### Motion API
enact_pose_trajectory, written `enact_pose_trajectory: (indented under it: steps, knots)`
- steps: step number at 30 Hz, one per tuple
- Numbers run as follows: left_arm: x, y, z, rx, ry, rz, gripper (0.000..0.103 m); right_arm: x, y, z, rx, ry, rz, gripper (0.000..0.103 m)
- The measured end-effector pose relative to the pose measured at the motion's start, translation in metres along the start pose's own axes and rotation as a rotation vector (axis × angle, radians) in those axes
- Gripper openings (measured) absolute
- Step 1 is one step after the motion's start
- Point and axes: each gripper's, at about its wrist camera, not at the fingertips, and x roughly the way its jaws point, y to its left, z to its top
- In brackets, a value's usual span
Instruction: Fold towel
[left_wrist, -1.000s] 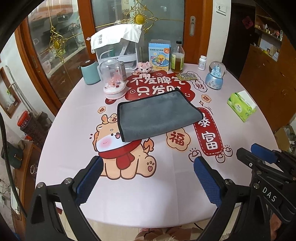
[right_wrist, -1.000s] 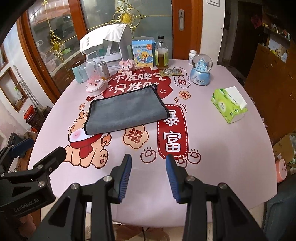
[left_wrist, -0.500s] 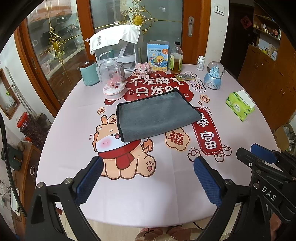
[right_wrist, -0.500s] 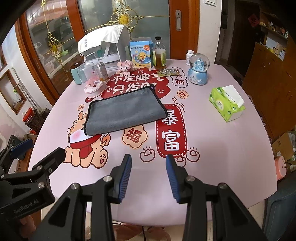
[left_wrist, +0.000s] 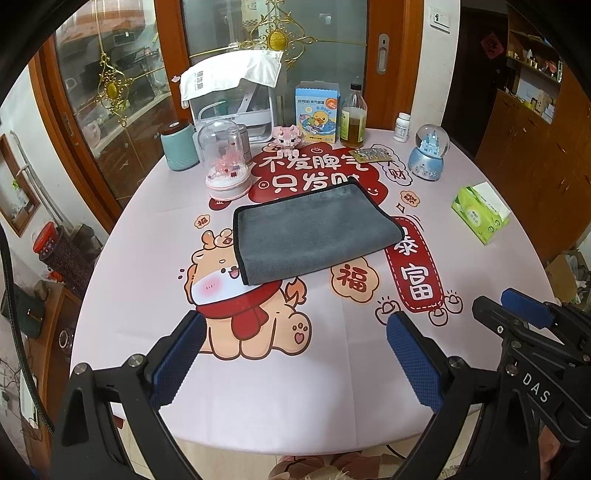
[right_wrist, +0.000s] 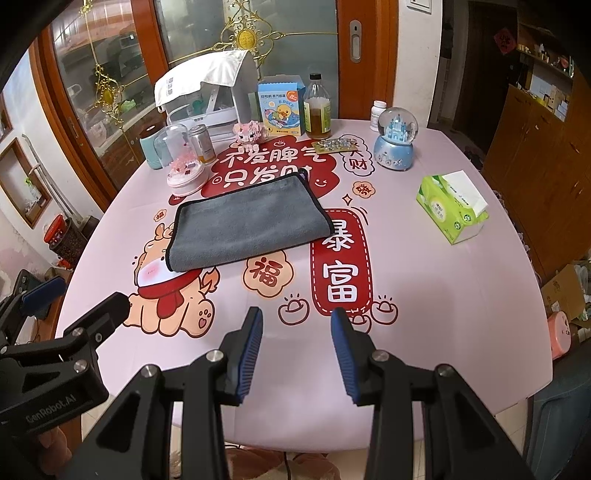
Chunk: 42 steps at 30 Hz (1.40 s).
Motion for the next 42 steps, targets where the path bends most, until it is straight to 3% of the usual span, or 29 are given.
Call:
enact_pose_trajectory:
  steps: [42]
  knots:
    - [0.0057,0.0043,0.005,-0.001,0.004,0.001,0.098,0.005,0.0021,0.0033,-0.001,0.007,0.003,0.039]
